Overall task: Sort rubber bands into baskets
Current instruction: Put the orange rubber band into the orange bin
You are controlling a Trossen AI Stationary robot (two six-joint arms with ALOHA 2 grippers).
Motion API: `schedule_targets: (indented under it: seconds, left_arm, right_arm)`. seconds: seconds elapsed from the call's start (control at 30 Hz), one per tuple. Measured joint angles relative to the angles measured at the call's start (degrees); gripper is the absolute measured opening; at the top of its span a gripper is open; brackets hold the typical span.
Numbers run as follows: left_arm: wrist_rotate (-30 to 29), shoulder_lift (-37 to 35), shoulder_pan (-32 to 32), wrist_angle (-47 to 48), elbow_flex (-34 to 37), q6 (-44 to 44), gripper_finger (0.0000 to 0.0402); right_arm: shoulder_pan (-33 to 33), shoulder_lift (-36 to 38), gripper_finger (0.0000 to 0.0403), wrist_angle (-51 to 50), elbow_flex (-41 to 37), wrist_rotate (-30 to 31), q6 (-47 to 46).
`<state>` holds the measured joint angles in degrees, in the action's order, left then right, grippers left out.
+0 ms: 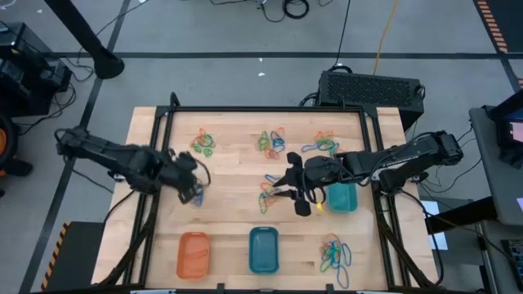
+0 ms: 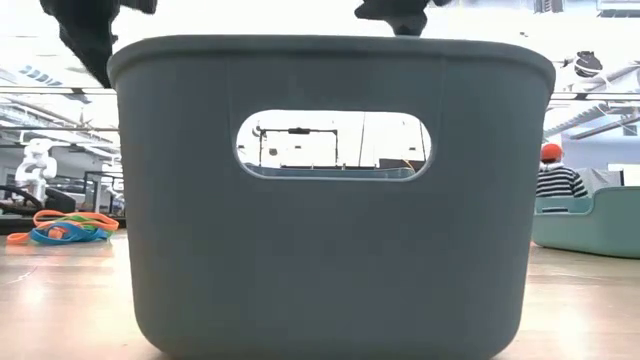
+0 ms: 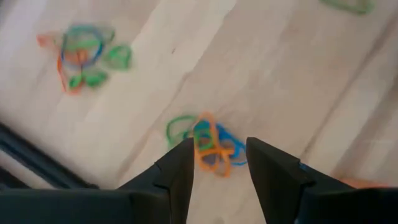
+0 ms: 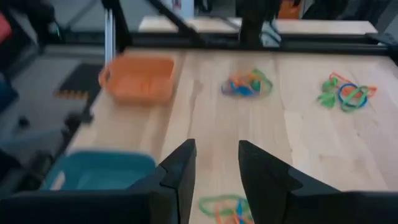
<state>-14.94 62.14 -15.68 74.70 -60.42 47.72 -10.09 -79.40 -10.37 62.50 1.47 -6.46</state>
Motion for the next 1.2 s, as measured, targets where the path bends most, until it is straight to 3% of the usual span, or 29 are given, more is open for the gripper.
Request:
schedule_targets:
  seconds: [0.2,0.37,0.63,1.2]
  left_arm:
    - [14.42,-2.10,14.80,-1.99,14.21,-3.49,0.0154]
    - [21.95,-1.50,18.51,-9.32,21.21,-4.62,0.0154]
    - [22.40,-0.60,18.58,-17.37,24.22,-1.77,0.0155]
    - [23.91,6.28,18.55,-19.00,24.44,-1.62,0.0155]
  right_arm:
    - [0.35,0.00,0.0114,1.82,0.00,-0.01,-9.06]
    - [0.27,0.00,0.0114,1.14,0.00,-0.02,-12.59]
    - [0.25,0.00,0.0114,-0.72,0.00,-0.02,-13.90]
    - [0.25,-0.04,0.0114,-9.07,0.00,-0.02,-12.38]
